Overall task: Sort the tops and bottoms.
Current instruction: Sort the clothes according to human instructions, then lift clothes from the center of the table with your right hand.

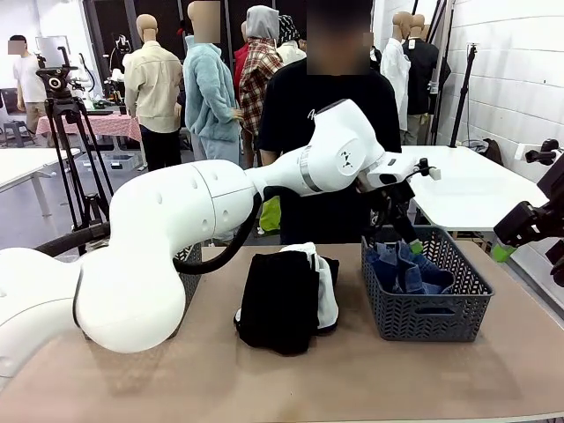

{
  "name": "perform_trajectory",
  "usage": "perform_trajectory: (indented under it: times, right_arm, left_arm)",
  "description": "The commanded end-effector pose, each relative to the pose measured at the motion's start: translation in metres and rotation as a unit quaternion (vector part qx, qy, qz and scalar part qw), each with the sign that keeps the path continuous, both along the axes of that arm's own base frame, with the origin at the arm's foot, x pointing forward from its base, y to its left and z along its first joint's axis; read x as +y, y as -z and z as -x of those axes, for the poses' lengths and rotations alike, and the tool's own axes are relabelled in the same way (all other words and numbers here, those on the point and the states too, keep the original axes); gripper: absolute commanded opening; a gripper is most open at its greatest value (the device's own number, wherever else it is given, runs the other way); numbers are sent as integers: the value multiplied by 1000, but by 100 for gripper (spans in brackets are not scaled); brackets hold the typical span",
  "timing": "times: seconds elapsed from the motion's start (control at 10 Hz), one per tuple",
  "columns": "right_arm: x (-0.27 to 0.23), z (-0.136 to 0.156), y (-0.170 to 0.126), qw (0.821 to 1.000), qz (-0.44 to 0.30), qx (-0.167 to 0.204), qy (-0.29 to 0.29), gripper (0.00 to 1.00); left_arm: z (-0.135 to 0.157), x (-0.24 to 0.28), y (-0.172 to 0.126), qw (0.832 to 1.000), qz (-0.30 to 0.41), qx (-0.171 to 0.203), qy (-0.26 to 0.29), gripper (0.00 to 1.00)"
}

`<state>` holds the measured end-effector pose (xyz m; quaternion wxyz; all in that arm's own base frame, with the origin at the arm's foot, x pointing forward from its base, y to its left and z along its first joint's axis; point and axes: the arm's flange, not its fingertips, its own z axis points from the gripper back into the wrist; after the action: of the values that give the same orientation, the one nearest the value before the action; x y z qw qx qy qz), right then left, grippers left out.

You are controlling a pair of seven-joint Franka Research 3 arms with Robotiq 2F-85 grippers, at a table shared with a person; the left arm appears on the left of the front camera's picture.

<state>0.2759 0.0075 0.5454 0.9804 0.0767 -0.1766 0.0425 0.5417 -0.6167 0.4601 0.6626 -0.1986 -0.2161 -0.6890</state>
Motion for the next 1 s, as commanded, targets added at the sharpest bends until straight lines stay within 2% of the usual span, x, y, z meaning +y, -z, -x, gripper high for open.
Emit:
perform_trajectory:
  times: [0.0,0.1,0.9]
  right_arm:
    - [0,-1,0,1000,-4,-1,-4,100]
    - [0,-1,0,1000,-4,-1,-4,100]
    - [0,-1,0,1000,-4,-1,-4,100]
  left_arm:
    - [-78,-83,-30,1000,7,18,-21,100]
    - [0,0,0,1000,0,0,0,100]
    - [0,0,0,1000,0,0,0,100]
